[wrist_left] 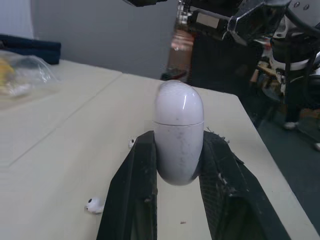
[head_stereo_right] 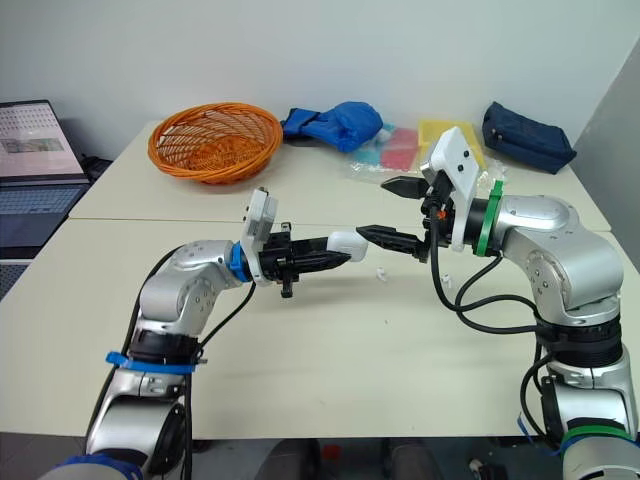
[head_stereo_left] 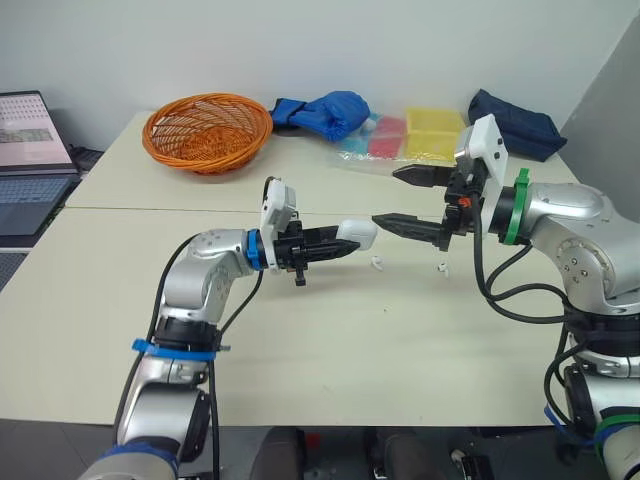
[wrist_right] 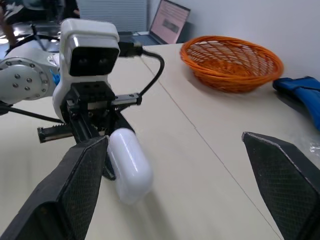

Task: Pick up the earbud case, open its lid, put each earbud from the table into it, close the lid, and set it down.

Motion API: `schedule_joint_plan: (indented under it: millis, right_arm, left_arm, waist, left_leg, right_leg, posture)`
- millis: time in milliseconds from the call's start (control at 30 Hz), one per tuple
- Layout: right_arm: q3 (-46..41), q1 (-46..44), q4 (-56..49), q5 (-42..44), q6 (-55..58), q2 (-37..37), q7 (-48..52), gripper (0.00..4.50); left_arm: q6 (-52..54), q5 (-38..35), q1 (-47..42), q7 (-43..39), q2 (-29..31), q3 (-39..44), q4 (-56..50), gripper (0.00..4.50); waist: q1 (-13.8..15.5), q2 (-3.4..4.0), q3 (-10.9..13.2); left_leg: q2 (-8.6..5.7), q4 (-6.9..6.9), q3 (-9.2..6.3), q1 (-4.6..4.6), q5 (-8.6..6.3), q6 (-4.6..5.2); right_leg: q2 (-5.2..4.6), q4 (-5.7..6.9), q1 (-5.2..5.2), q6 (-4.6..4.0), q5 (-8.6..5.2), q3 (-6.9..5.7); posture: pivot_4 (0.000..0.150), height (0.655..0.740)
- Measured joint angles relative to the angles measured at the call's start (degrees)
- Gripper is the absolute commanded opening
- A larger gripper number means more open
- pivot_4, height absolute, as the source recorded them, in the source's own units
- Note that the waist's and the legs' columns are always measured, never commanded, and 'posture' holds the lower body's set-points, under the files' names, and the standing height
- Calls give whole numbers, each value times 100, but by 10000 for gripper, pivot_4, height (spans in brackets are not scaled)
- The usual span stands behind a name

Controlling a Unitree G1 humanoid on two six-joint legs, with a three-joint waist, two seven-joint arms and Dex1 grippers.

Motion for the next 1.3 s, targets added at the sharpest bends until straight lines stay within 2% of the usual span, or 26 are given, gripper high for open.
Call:
schedule_joint_plan:
  millis: [133,267,633,1000,1167,1300]
  right_arm:
    - [280,-155,233,-23,-222,-310,405,44707]
    - [433,-164,371,6,-270,-376,679,44707]
    - [656,-515,944,-291,-528,-209,527,44707]
    - [431,-926,1578,-456,-466,59,-167,44707]
    - [322,-956,1533,-225,-236,-52,-11,44707]
    - [376,-681,1020,11,-206,-429,518,44707]
  left_arm:
    - [-75,-38,155,537,-306,-1,-335,7474]
    - [-125,-69,226,830,-320,1,-479,7474]
    - [-130,-135,362,930,-247,-95,-623,7474]
    - [-231,-198,367,874,-185,-221,-595,7474]
    - [-270,-200,363,882,-195,-222,-584,7474]
    - [-363,-200,347,885,-199,-221,-544,7474]
  waist:
    - [-17,0,0]
    - [-44,0,0]
    - [-33,0,0]
    - [-33,0,0]
    - [-33,0,0]
    - [-32,0,0]
  left_leg:
    - [1,9,10,7,2,2]
    - [4,3,9,18,2,3]
    - [5,-3,13,21,2,2]
    - [5,-10,16,21,1,2]
    - [5,-15,16,21,1,2]
    - [5,-16,14,20,1,2]
  right_leg:
    - [4,1,2,23,-3,3]
    - [8,2,2,29,-6,12]
    - [9,-1,0,27,-5,16]
    - [8,-4,-2,7,6,18]
    - [9,-5,-3,7,5,15]
    - [9,-9,-2,10,1,15]
  posture:
    - [1500,7400]
    - [1500,7400]
    - [1500,7400]
    - [1500,7400]
    - [1500,7400]
    - [1500,7400]
